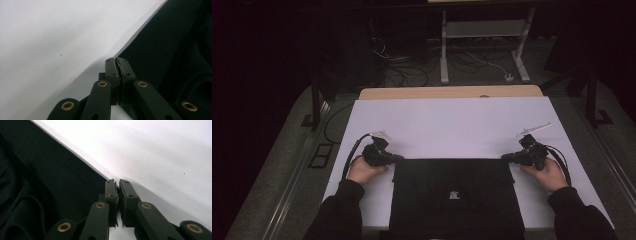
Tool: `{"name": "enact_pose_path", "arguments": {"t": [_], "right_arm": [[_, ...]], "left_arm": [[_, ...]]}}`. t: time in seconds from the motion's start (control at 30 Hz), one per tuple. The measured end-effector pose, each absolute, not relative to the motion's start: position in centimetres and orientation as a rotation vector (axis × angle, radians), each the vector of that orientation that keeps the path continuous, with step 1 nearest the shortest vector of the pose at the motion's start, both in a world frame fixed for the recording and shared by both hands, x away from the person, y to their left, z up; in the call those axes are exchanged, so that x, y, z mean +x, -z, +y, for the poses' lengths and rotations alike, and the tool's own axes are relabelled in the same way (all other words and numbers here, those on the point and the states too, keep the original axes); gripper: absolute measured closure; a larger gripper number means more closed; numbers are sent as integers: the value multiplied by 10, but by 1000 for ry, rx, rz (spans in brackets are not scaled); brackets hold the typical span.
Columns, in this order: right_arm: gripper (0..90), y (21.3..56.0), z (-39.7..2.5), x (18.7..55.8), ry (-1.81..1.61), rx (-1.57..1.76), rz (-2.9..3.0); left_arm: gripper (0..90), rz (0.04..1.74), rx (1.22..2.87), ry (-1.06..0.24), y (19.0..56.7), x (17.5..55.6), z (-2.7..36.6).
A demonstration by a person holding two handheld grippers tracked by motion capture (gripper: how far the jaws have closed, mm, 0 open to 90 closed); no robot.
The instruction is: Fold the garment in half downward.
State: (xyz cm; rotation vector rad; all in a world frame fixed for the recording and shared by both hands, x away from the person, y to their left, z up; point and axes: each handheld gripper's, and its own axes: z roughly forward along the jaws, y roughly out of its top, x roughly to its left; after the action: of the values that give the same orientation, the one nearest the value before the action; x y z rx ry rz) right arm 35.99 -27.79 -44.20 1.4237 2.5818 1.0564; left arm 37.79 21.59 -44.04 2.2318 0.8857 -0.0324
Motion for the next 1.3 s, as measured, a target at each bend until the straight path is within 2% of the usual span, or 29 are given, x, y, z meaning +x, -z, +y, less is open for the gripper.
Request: {"name": "enact_pose_path", "arguments": {"t": [0.23,0.4,0.77,1.3], "right_arm": [[859,437,-281,356,-1105,1447,2537],[866,432,-277,353,-1061,1432,2499],[867,422,-271,354,-1041,1415,2433],[868,411,-272,364,-989,1409,2345]], "left_arm": [[867,892,2231,-21,434,374,215],[870,918,2209,2,427,375,217],[871,948,2176,-132,416,375,218],[871,971,2170,-211,407,393,216]]}}
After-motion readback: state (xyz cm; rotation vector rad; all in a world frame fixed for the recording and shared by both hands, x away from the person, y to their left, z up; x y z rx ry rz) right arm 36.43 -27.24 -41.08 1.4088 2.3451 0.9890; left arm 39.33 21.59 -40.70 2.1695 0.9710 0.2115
